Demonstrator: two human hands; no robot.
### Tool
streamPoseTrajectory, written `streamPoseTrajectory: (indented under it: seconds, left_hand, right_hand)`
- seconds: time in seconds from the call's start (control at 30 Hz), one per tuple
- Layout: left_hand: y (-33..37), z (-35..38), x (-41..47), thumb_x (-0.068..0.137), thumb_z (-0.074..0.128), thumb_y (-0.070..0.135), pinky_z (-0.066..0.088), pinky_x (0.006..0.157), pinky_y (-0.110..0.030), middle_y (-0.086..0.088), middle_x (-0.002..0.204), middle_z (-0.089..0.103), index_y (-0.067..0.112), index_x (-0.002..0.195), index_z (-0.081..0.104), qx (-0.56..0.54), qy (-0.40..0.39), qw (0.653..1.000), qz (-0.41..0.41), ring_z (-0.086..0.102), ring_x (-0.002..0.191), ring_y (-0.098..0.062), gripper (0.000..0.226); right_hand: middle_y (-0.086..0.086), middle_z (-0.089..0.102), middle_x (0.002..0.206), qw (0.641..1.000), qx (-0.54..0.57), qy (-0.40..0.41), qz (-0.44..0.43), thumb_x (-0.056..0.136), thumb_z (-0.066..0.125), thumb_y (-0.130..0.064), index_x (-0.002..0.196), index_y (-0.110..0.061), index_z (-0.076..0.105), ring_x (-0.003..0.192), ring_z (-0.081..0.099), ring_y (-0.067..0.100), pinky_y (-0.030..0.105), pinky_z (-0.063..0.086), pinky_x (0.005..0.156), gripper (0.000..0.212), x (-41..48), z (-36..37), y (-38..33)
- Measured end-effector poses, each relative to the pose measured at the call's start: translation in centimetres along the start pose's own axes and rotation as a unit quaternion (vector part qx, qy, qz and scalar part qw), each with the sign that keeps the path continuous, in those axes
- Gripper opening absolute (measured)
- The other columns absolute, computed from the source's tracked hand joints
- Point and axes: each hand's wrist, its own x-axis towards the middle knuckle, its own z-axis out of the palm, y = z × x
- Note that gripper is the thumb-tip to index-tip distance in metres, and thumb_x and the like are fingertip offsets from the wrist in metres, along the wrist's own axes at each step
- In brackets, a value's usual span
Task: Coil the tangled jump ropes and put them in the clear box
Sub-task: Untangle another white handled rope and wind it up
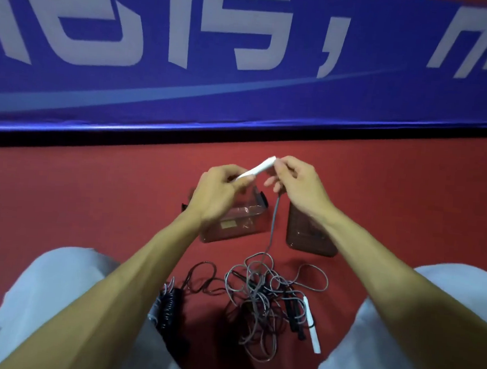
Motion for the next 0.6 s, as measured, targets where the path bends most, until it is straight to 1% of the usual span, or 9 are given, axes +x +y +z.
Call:
streamPoseTrajectory:
  seconds: [0.07, 0.13, 0.2, 0.27, 0.3, 0.33, 0.4, 0.5, 0.6]
  left_hand:
    - [1.0, 0.2, 0.2, 0.092, 0.063, 0.024, 0.038, 0.058, -0.025, 0.015, 0.058, 0.059, 0.02, 0.079, 0.07, -0.085, 0.019, 0.996, -0.012, 0.045, 0.055, -0.005, 0.015]
    - [1.8, -0.2, 0.0, 0.093, 0.062, 0.019, 0.037, 0.053, -0.019, 0.013, 0.057, 0.059, 0.019, 0.08, 0.07, -0.135, 0.02, 0.99, -0.022, 0.045, 0.052, -0.003, 0.015]
    - [2.5, -0.7, -0.3, 0.094, 0.059, 0.015, 0.035, 0.049, -0.019, 0.009, 0.058, 0.058, 0.017, 0.08, 0.069, -0.187, 0.032, 0.981, -0.038, 0.044, 0.051, -0.005, 0.017]
    - [3.0, -1.4, -0.5, 0.096, 0.056, 0.015, 0.035, 0.048, -0.021, 0.0, 0.062, 0.057, 0.015, 0.081, 0.068, -0.244, 0.052, 0.967, -0.056, 0.045, 0.05, -0.009, 0.019]
    - [3.2, -1.8, -0.6, 0.096, 0.054, 0.016, 0.036, 0.048, -0.02, -0.001, 0.063, 0.057, 0.015, 0.082, 0.067, -0.269, 0.056, 0.96, -0.063, 0.046, 0.05, -0.01, 0.02]
    - [3.3, -2.0, -0.6, 0.097, 0.052, 0.017, 0.037, 0.048, -0.02, -0.001, 0.064, 0.057, 0.014, 0.083, 0.066, -0.289, 0.055, 0.953, -0.068, 0.046, 0.05, -0.011, 0.02]
    - [3.4, -2.3, -1.0, 0.1, 0.048, 0.019, 0.037, 0.048, -0.021, 0.0, 0.063, 0.054, 0.014, 0.086, 0.063, -0.323, 0.05, 0.942, -0.08, 0.045, 0.049, -0.012, 0.021]
    - [2.7, -2.5, -1.3, 0.101, 0.046, 0.02, 0.034, 0.05, -0.026, 0.001, 0.062, 0.046, 0.016, 0.085, 0.053, -0.327, 0.055, 0.939, -0.086, 0.041, 0.051, -0.013, 0.018]
    - [0.6, -2.3, -1.5, 0.101, 0.049, 0.022, 0.036, 0.055, -0.032, 0.0, 0.066, 0.044, 0.019, 0.082, 0.044, -0.147, 0.042, 0.986, -0.062, 0.04, 0.057, -0.016, 0.019]
  right_hand:
    - [0.006, 0.068, 0.071, 0.999, -0.011, -0.003, 0.038, 0.101, 0.044, -0.036, 0.066, -0.024, 0.065, 0.067, 0.064, 0.022, 0.038, 0.051, 0.074, 0.043, 0.3, 0.2, 0.1]
    - [0.012, 0.07, 0.081, 0.997, -0.03, -0.035, 0.059, 0.098, 0.044, -0.046, 0.062, -0.027, 0.067, 0.081, 0.065, 0.032, 0.043, 0.05, 0.082, 0.047, 0.2, 0.2, 0.3]
    - [0.013, 0.07, 0.085, 0.992, -0.065, -0.097, 0.051, 0.097, 0.052, -0.034, 0.072, -0.024, 0.065, 0.074, 0.061, 0.017, 0.035, 0.049, 0.078, 0.03, -0.6, 0.1, 0.3]
    - [0.0, 0.065, 0.076, 0.979, -0.098, -0.17, 0.048, 0.095, 0.058, -0.017, 0.079, -0.024, 0.059, 0.065, 0.053, -0.002, 0.019, 0.044, 0.068, 0.018, -1.6, 0.2, 0.4]
    - [-0.004, 0.063, 0.075, 0.973, -0.105, -0.199, 0.054, 0.094, 0.059, -0.012, 0.079, -0.024, 0.057, 0.064, 0.052, -0.004, 0.016, 0.045, 0.066, 0.019, -2.1, 0.3, 0.4]
    - [-0.003, 0.064, 0.077, 0.97, -0.101, -0.212, 0.066, 0.094, 0.058, -0.009, 0.079, -0.024, 0.056, 0.065, 0.056, 0.0, 0.021, 0.05, 0.066, 0.021, -2.5, 0.4, 0.4]
    - [0.002, 0.067, 0.08, 0.975, -0.083, -0.19, 0.08, 0.094, 0.057, -0.005, 0.08, -0.022, 0.056, 0.07, 0.063, 0.012, 0.034, 0.057, 0.067, 0.022, -2.9, 0.3, -0.2]
    - [0.005, 0.065, 0.076, 0.993, -0.033, -0.082, 0.078, 0.094, 0.054, -0.001, 0.087, -0.016, 0.058, 0.066, 0.065, 0.022, 0.035, 0.06, 0.06, 0.017, -2.8, -0.2, -2.1]
    - [0.009, 0.064, 0.075, 0.995, 0.041, 0.023, 0.085, 0.094, 0.053, 0.0, 0.099, -0.006, 0.061, 0.058, 0.062, 0.023, 0.038, 0.061, 0.059, 0.011, -2.3, -0.7, -3.1]
